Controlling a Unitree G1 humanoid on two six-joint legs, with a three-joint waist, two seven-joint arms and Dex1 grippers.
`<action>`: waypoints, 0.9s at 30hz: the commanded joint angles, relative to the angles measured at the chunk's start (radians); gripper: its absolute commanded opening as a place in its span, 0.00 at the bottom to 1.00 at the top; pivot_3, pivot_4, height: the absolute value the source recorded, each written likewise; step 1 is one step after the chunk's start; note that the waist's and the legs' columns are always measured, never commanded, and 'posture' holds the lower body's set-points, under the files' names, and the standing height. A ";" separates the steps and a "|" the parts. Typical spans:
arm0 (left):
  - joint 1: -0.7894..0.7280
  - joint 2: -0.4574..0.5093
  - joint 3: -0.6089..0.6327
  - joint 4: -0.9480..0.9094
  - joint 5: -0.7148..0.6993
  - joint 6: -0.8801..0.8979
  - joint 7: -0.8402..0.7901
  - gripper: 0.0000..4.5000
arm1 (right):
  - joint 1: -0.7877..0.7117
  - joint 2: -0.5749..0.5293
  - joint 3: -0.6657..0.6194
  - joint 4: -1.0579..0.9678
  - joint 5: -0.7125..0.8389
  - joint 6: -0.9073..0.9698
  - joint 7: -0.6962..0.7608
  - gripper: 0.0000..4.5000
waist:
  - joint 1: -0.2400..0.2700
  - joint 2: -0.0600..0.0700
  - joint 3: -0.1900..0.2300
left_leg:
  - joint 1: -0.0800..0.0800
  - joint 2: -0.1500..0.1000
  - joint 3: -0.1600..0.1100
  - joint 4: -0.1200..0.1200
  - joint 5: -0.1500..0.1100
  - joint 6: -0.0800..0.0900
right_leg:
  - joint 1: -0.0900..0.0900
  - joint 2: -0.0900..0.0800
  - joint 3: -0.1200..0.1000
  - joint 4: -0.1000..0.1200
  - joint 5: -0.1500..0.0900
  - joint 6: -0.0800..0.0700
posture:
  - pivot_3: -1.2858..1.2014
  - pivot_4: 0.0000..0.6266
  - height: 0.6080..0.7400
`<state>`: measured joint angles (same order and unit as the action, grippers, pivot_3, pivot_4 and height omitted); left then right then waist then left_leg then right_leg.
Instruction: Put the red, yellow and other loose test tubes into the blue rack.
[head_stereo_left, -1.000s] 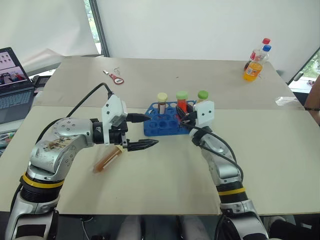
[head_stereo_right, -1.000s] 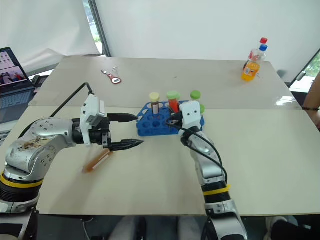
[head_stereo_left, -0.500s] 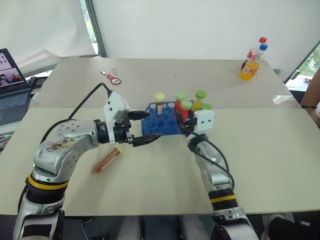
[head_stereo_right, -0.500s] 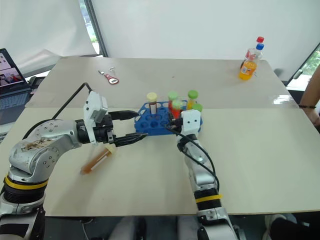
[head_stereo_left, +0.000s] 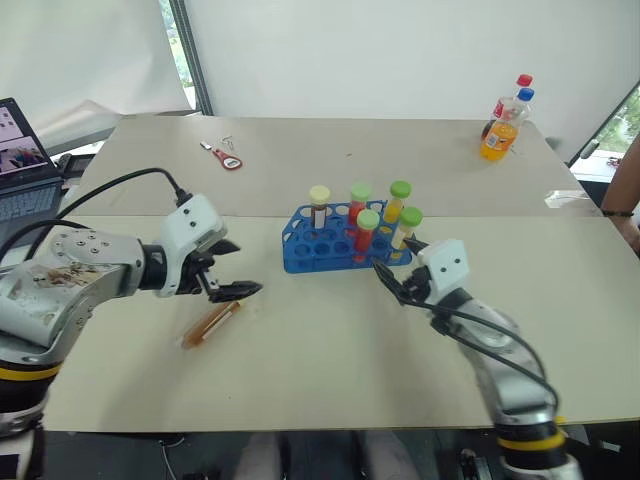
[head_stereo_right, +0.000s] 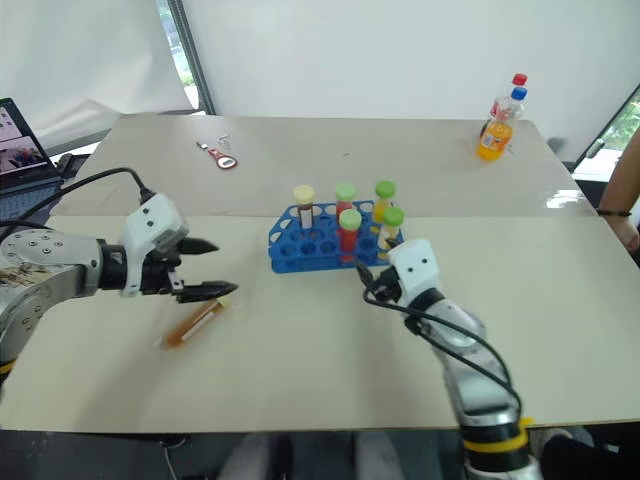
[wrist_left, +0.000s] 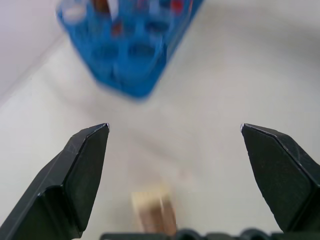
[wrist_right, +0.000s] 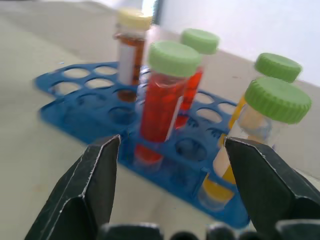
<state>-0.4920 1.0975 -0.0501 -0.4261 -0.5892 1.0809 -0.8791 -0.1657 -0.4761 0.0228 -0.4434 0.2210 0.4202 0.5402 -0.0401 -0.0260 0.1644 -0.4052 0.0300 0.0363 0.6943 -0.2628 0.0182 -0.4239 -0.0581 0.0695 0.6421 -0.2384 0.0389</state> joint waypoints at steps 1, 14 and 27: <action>0.005 0.046 -0.031 -0.046 -0.016 0.079 -0.023 1.00 | -0.022 -0.111 -0.024 -0.143 0.180 0.107 0.185 0.82 | 0.001 0.000 0.000 | 0.000 0.000 0.000 0.000 0.000 0.000 | 0.000 0.000 0.000 0.000 0.000 0.000 | 0.52 0.24 1.00; -0.119 -0.012 -0.296 0.184 0.135 0.137 -0.028 1.00 | -0.207 -0.461 -0.088 -0.180 0.569 0.385 0.499 0.82 | 0.032 -0.005 0.003 | -0.002 0.000 0.004 0.001 0.000 0.000 | 0.000 0.001 -0.001 -0.001 0.000 0.000 | 0.52 0.24 1.00; -0.304 -0.085 -0.492 0.268 0.238 0.151 -0.108 0.88 | 0.008 -0.536 -0.173 -0.139 0.514 0.241 0.626 0.83 | 0.050 -0.006 0.003 | -0.002 -0.001 0.006 0.004 0.000 0.000 | 0.001 0.001 0.000 0.000 -0.001 0.000 | 0.52 0.24 1.00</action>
<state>-0.7813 1.0211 -0.5287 -0.1565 -0.3639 1.2448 -0.9749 -0.1518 -1.0004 -0.1131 -0.5610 0.7284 0.6821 1.1575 0.0097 -0.0323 0.1670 -0.4070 0.0294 0.0424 0.6985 -0.2627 0.0187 -0.4232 -0.0573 0.0694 0.6426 -0.2389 0.0389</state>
